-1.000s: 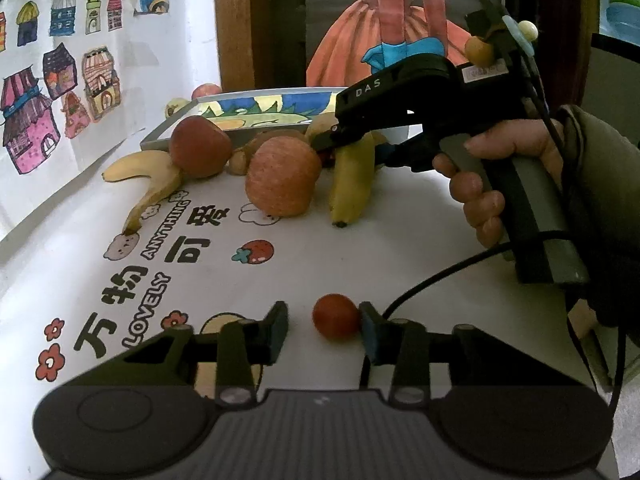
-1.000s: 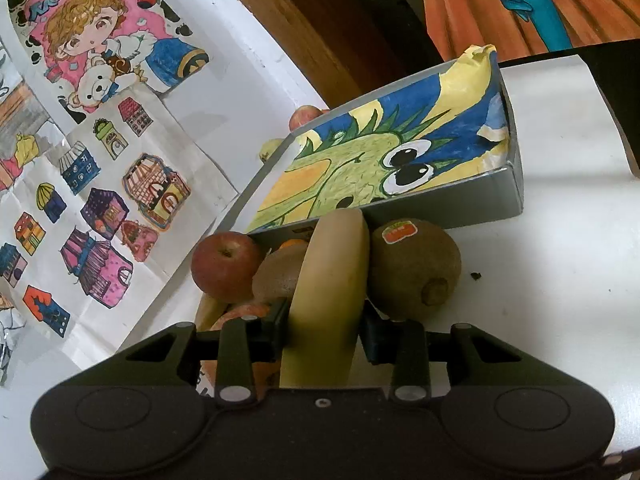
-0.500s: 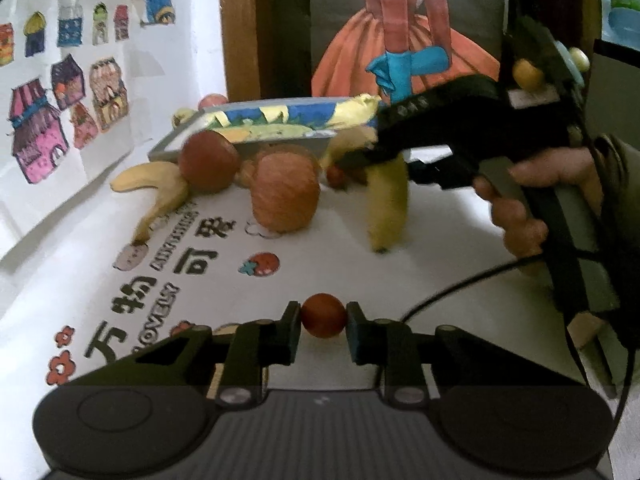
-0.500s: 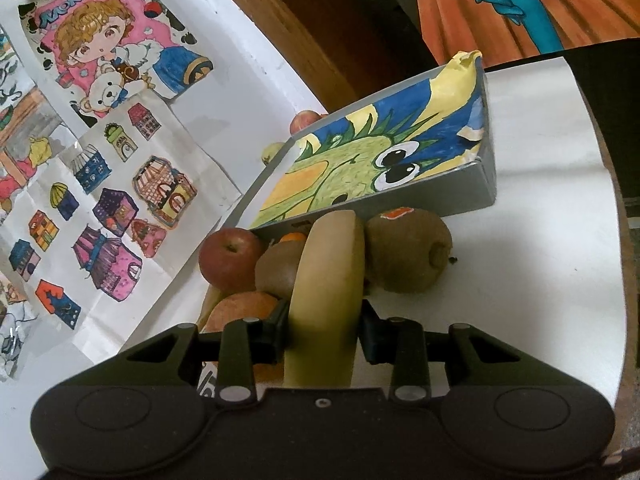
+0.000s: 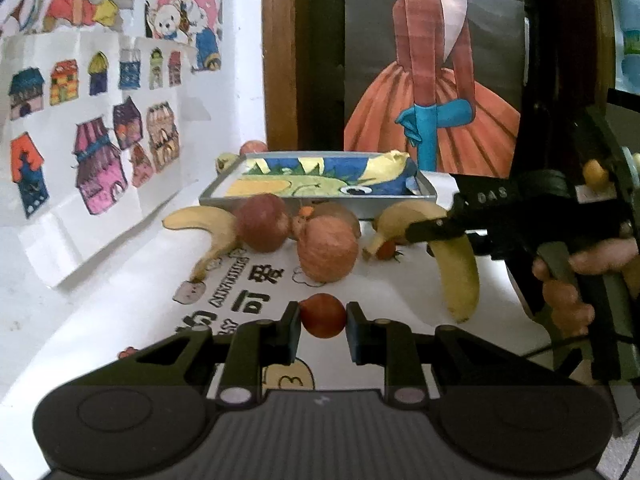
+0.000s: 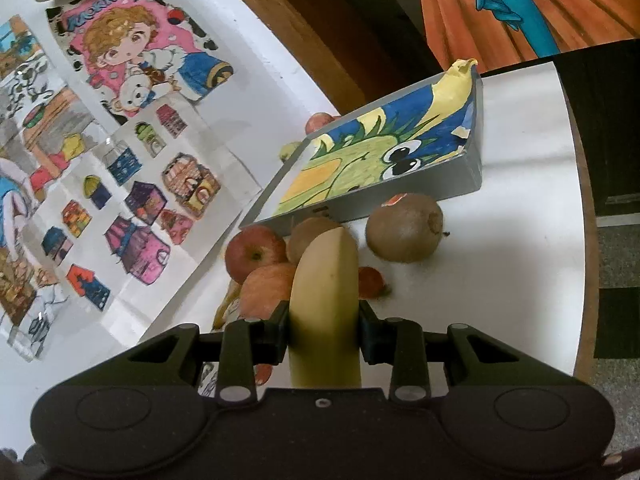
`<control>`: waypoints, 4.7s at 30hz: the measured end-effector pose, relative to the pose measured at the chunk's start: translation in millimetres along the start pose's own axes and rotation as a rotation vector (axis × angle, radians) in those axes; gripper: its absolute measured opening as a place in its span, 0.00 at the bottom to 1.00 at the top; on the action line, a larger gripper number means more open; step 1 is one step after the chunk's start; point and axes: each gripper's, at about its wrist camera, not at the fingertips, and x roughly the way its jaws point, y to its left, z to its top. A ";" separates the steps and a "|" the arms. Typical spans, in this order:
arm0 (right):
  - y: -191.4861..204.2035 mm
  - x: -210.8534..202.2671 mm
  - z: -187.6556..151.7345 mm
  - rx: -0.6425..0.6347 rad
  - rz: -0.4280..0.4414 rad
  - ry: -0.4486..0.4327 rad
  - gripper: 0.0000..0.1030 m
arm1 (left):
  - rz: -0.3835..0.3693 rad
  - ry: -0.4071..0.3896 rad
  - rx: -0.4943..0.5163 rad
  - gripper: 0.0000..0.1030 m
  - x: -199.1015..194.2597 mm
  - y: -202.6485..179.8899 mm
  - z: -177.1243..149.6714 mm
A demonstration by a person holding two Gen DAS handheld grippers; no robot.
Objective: Organize fruits
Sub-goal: 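Lift and carry the tomato with the left tool while the right tool carries the banana toward the tray, then lower the banana into the tray and open the right tool while the left tool releases the tomato there, then withdraw both open tools back from the tray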
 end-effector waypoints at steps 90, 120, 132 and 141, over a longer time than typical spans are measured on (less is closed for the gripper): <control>-68.4 112.9 164.1 -0.054 -0.082 -0.093 0.37 | -0.089 0.108 -0.087 0.26 289.1 14.0 158.9; -0.2 5.5 126.4 -0.322 -0.138 -0.294 0.99 | 0.075 -0.206 -0.179 1.00 143.4 28.9 158.4; 67.7 -80.0 48.5 -0.507 -0.178 -0.417 0.99 | 0.104 -0.308 -0.147 1.00 33.0 13.4 113.5; 97.6 -111.5 -8.6 -0.625 -0.229 -0.429 0.99 | 0.116 -0.268 -0.124 1.00 -5.2 10.6 75.8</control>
